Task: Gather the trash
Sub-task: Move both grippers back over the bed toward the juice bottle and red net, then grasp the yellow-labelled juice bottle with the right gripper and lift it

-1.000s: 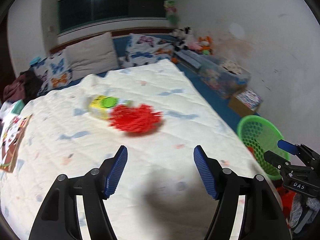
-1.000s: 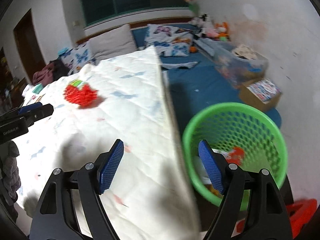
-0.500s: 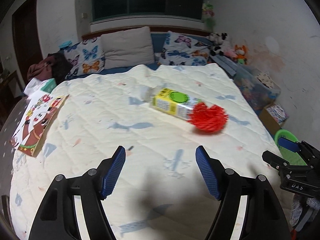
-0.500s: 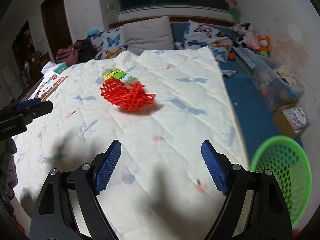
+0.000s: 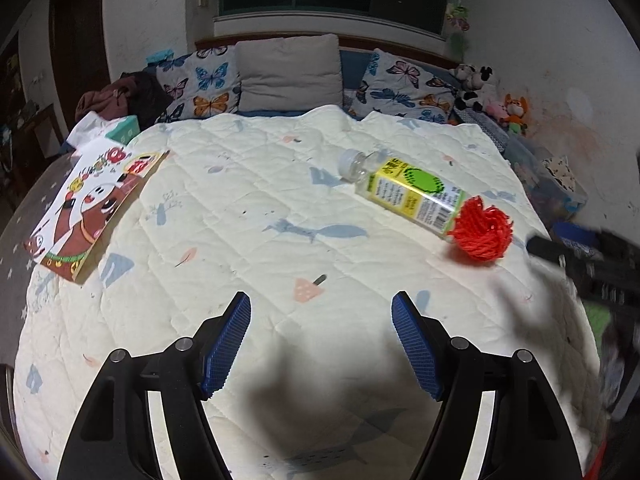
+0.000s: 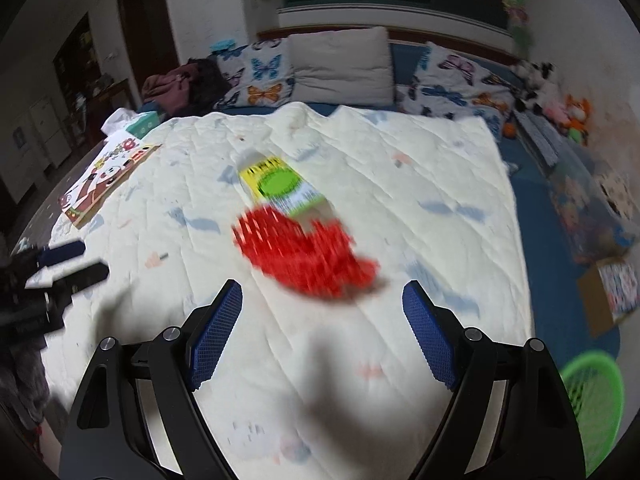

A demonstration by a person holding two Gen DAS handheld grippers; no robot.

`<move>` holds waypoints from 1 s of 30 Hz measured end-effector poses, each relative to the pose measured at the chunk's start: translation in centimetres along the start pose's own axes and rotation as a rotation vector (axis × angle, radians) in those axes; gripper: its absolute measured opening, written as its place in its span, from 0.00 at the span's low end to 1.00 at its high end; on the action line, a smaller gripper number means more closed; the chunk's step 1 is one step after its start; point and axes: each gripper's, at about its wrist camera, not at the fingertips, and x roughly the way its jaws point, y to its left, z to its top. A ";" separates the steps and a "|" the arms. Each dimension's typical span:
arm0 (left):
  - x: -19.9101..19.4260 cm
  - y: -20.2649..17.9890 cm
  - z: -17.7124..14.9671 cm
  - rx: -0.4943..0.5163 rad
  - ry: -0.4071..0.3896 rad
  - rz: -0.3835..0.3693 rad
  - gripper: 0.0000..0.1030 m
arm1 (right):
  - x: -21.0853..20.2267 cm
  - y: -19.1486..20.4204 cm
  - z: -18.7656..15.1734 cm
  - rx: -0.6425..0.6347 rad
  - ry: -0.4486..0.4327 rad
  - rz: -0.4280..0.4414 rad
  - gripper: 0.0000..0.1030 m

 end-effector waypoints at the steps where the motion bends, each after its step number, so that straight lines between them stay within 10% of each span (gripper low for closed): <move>1: 0.1 0.2 -0.1 -0.008 0.004 0.002 0.69 | 0.5 0.2 0.6 -0.013 0.008 0.016 0.80; 14: 1.3 1.4 -0.7 -0.030 0.037 -0.008 0.69 | 10.6 3.7 8.4 -0.194 0.146 0.112 0.69; 30: 2.8 1.7 -0.7 -0.037 0.057 -0.031 0.69 | 17.1 4.2 9.1 -0.356 0.303 0.156 0.62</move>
